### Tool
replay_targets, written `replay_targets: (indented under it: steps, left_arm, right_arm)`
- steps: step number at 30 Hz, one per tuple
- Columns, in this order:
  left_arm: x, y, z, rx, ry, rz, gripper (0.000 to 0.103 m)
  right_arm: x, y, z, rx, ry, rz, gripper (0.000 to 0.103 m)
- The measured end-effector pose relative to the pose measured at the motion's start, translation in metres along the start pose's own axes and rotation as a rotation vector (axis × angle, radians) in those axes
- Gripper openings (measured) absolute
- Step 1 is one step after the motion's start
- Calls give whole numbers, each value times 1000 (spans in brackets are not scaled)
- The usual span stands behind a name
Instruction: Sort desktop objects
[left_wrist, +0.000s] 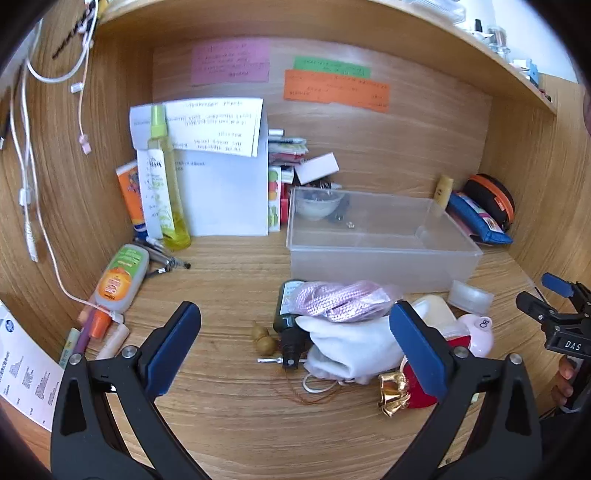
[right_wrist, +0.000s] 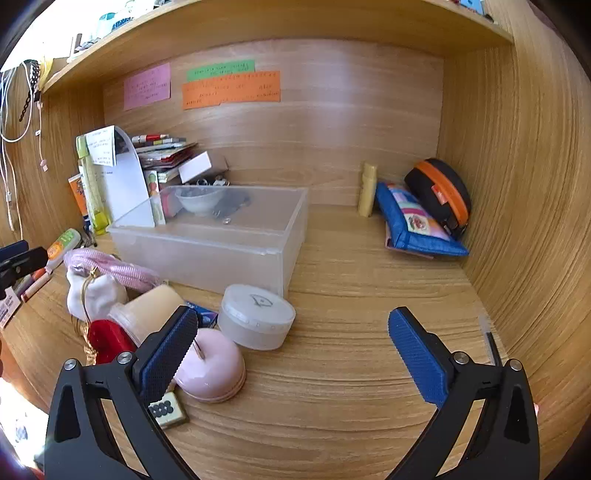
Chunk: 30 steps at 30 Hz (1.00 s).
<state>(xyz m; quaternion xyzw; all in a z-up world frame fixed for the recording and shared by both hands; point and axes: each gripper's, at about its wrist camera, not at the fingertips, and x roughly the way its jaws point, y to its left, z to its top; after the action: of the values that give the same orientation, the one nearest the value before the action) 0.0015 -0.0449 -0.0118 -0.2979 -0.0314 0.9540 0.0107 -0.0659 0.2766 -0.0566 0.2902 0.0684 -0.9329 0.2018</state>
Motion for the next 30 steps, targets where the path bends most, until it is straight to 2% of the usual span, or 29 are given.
replay_targets:
  steps: [4, 9, 13, 16, 22, 26, 30]
  left_arm:
    - [12, -2, 1, 14, 37, -48, 103]
    - [31, -13, 5, 83, 77, -85, 103]
    - [47, -12, 10, 89, 130, -129, 103]
    - [56, -10, 13, 88, 167, -156, 103]
    - [72, -9, 15, 91, 227, -216, 103]
    - [82, -12, 17, 108, 240, -234, 103]
    - [91, -15, 20, 113, 239, -241, 103]
  right_arm:
    - [12, -2, -2, 7, 58, 40, 103]
    - [29, -3, -3, 17, 125, 72, 103]
    - [41, -4, 0, 8, 166, 81, 103]
    - [49, -8, 3, 41, 199, 139, 103]
    - [73, -16, 5, 93, 271, 186, 103]
    - [91, -17, 5, 113, 328, 244, 102]
    - [101, -15, 6, 119, 345, 302, 101]
